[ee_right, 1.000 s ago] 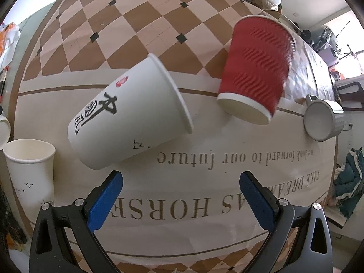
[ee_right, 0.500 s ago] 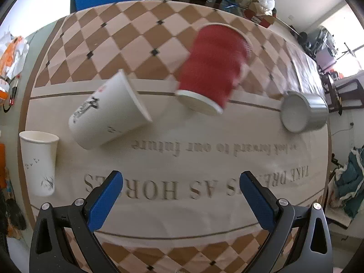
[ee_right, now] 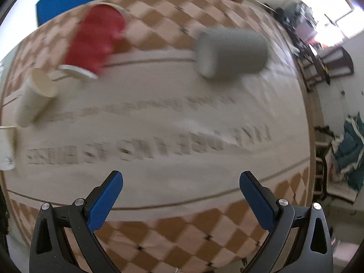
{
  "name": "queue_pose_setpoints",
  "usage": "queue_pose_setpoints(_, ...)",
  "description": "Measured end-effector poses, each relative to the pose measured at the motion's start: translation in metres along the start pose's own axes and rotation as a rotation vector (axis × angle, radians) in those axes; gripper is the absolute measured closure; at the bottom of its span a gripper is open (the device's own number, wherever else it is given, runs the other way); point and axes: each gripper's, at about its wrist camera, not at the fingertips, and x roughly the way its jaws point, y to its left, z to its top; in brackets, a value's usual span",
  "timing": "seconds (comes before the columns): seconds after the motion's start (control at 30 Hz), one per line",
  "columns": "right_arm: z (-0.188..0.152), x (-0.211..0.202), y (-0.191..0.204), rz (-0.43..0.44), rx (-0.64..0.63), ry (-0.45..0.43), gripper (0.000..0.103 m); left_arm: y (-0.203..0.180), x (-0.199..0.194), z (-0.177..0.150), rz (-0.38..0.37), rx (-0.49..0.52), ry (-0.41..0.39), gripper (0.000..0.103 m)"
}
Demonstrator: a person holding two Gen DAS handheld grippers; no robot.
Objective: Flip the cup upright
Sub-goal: 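Lift the bird-print cup with the left tool and rotate it rim-up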
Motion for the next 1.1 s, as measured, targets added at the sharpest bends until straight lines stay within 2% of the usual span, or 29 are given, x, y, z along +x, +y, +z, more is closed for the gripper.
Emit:
queue_pose_setpoints(0.27, -0.017, 0.044, -0.095, -0.065, 0.13, 0.079, 0.0, -0.114, 0.026, -0.028, -0.04, 0.175, 0.077, 0.038)
queue_pose_setpoints(0.47, -0.023, 0.065, -0.14, -0.089, 0.192, 0.116, 0.0, -0.171, 0.059, -0.041, -0.057, 0.275, 0.152, 0.038)
queue_pose_setpoints(0.63, -0.03, 0.073, -0.158, -0.095, 0.201, 0.129, 0.0, -0.186, 0.078, -0.043, -0.061, 0.284, 0.199, 0.038)
queue_pose_setpoints(0.83, -0.031, 0.081, -0.167, -0.081, 0.195, 0.133, 0.0, -0.183, 0.09, -0.039, -0.074, 0.247, 0.229, 0.035)
queue_pose_setpoints(0.87, -0.031, 0.081, -0.167, -0.079, 0.191, 0.133, 0.0, -0.184, 0.092, -0.036, -0.073, 0.243, 0.234, 0.03)
queue_pose_setpoints(0.9, -0.032, 0.082, -0.168, -0.076, 0.188, 0.132, 0.0, -0.183, 0.093, -0.035, -0.071, 0.24, 0.235, 0.02)
queue_pose_setpoints(0.97, -0.031, 0.082, -0.167, -0.069, 0.18, 0.13, 0.0, -0.18, 0.094, -0.034, -0.071, 0.227, 0.231, 0.01)
queue_pose_setpoints(1.1, -0.028, 0.085, -0.164, -0.06, 0.169, 0.127, 0.0, -0.177, 0.093, -0.025, -0.071, 0.204, 0.216, 0.009)
